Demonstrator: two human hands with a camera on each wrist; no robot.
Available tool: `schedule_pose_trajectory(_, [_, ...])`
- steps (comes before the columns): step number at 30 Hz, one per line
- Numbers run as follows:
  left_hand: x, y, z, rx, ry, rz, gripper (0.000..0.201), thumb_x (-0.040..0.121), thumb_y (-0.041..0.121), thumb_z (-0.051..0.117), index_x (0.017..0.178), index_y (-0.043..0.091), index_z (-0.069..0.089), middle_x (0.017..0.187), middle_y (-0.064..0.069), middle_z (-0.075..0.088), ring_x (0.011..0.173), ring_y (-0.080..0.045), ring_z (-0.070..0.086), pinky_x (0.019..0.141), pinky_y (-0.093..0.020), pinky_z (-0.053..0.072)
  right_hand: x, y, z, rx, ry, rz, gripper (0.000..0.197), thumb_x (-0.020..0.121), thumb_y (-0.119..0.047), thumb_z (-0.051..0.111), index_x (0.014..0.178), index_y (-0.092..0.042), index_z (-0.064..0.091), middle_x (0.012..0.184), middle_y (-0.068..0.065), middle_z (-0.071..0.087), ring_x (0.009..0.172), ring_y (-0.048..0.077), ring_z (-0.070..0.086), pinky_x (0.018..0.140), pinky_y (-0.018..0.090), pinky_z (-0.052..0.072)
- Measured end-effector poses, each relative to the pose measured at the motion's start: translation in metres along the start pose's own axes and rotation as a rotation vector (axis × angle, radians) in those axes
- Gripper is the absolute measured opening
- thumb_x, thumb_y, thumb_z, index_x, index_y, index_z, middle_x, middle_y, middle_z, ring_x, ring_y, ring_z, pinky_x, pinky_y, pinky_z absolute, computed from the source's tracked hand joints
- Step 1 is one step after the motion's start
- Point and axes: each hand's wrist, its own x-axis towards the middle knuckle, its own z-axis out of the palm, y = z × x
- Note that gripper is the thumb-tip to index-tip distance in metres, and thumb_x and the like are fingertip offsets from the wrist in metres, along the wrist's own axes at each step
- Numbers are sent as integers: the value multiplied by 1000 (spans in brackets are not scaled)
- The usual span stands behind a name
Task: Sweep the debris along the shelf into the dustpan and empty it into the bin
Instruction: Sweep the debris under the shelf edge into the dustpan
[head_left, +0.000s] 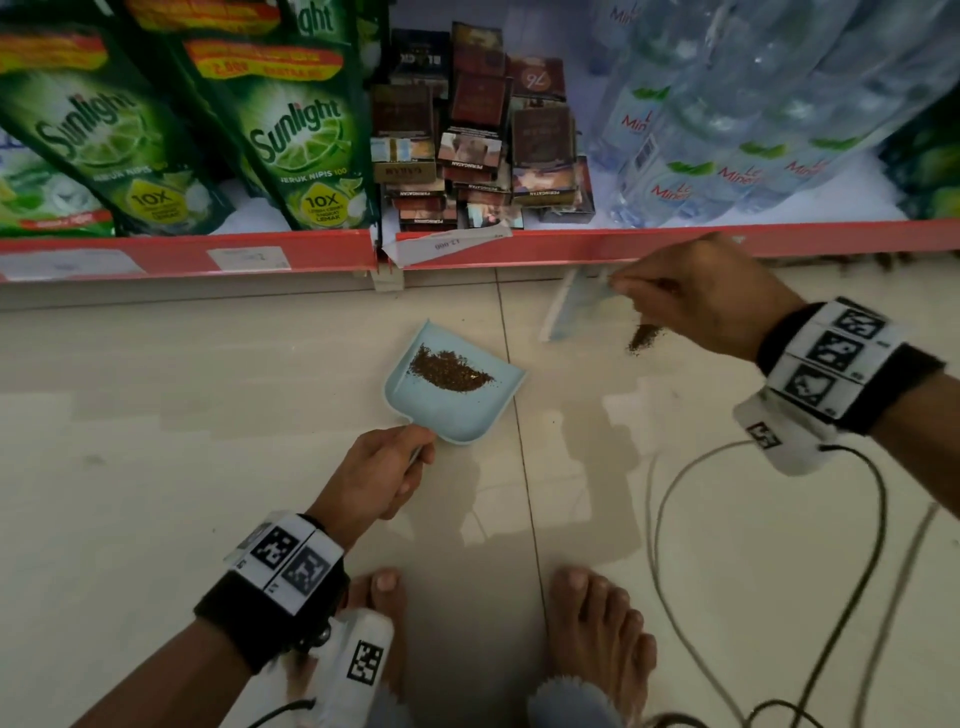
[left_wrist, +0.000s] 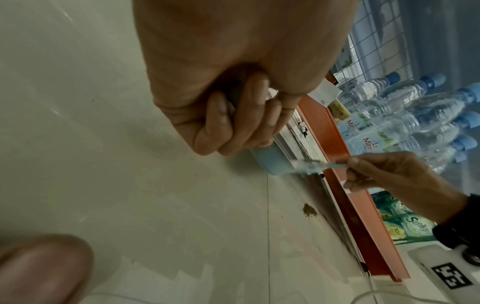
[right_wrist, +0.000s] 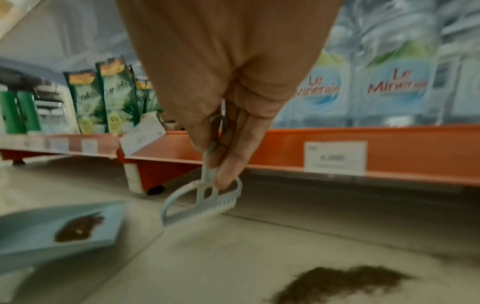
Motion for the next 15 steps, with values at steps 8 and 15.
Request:
schedule_pose_trajectory(8, [1,6,6,10,-6,7,32,93,24,47,64,11,54,38,3,34,31,-10,24,36,-15,18,44,-51,64,220,186,-47,25,100,-24,54,107,-13,74,84,7,75,71,22,69,72,26,52])
schedule_pose_trajectory(15, [0,10,13,25,-10,10,30,92,24,47,65,11,53,40,2,34,32,-10,24,37,-17,17,22,-11,48,-166,-13,150,17,96,-12,51,90,-10,67,90,22,70,84,38,66,74,44,53])
